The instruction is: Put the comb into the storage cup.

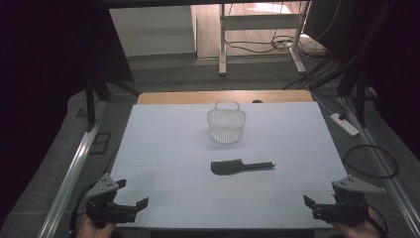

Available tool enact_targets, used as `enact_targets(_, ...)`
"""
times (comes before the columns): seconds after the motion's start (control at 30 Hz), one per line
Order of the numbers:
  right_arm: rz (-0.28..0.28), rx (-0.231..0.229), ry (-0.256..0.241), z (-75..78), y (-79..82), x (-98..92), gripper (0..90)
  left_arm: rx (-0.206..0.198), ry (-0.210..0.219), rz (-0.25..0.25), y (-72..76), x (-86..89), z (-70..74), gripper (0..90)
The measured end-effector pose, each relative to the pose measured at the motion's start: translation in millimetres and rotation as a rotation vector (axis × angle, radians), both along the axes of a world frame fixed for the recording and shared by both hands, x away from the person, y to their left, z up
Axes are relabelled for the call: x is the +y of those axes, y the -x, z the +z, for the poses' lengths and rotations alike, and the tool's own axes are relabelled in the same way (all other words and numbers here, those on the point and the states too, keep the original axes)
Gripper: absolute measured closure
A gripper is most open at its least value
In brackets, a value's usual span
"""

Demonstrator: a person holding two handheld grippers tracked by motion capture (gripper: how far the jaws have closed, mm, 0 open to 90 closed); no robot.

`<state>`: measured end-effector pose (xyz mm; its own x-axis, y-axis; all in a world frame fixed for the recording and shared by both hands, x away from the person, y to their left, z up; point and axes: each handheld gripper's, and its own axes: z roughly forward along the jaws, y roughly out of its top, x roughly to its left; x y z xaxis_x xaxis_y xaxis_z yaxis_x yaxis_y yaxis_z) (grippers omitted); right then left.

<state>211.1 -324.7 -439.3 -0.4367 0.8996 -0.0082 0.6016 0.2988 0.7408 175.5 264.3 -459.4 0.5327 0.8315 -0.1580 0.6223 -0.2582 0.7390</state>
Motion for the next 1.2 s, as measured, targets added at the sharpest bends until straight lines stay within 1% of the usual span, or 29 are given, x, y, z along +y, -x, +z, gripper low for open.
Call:
enact_targets(0.1, 0.004, 0.011, -0.008, -0.3, -1.2, -0.3, 0.0, 0.007, 0.002, -0.004, -0.8, 0.6, -0.5, 0.0)
enact_targets(0.27, 0.014, 0.013, 0.019, -0.5, -0.6, 2.4, 0.0, 0.017, 0.015, -0.005, -2.3, 1.6, -1.0, 0.3)
enact_targets(0.43, 0.012, 0.013, 0.018, -0.6, -0.3, 2.2, 0.0, 0.019, 0.002, -0.015, -2.4, 0.4, -0.7, 0.6)
enact_targets(0.57, 0.016, 0.016, 0.029, -1.0, -0.7, 3.6, 0.0, 0.024, 0.005, -0.018, -3.1, 0.6, -1.0, 0.7)
enact_targets(0.73, 0.038, 0.025, 0.042, -1.4, -1.4, 5.4, 0.0, 0.029, 0.016, -0.021, -3.6, 1.6, -1.2, 0.8)
enact_targets(0.83, 0.057, 0.022, 0.050, -1.4, -1.0, 7.2, 0.0, 0.028, 0.016, -0.021, -3.6, 1.6, -1.2, 1.0)
enact_targets(0.97, 0.078, 0.036, 0.063, -1.9, -2.1, 9.5, 0.3, 0.029, 0.015, -0.021, -3.6, 1.6, -1.2, 1.1)
enact_targets(1.03, 0.077, 0.037, 0.062, -1.7, -2.3, 10.3, 0.0, 0.029, 0.016, -0.021, -3.6, 1.6, -1.3, 1.1)
enact_targets(1.07, 0.082, 0.031, 0.036, -0.9, -3.5, 11.8, 0.0, 0.029, 0.016, -0.022, -3.7, 1.6, -1.3, 1.1)
enact_targets(1.2, 0.091, 0.041, 0.030, -0.7, -6.2, 13.5, 0.0, 0.029, 0.016, -0.023, -3.9, 1.8, -1.2, 1.2)
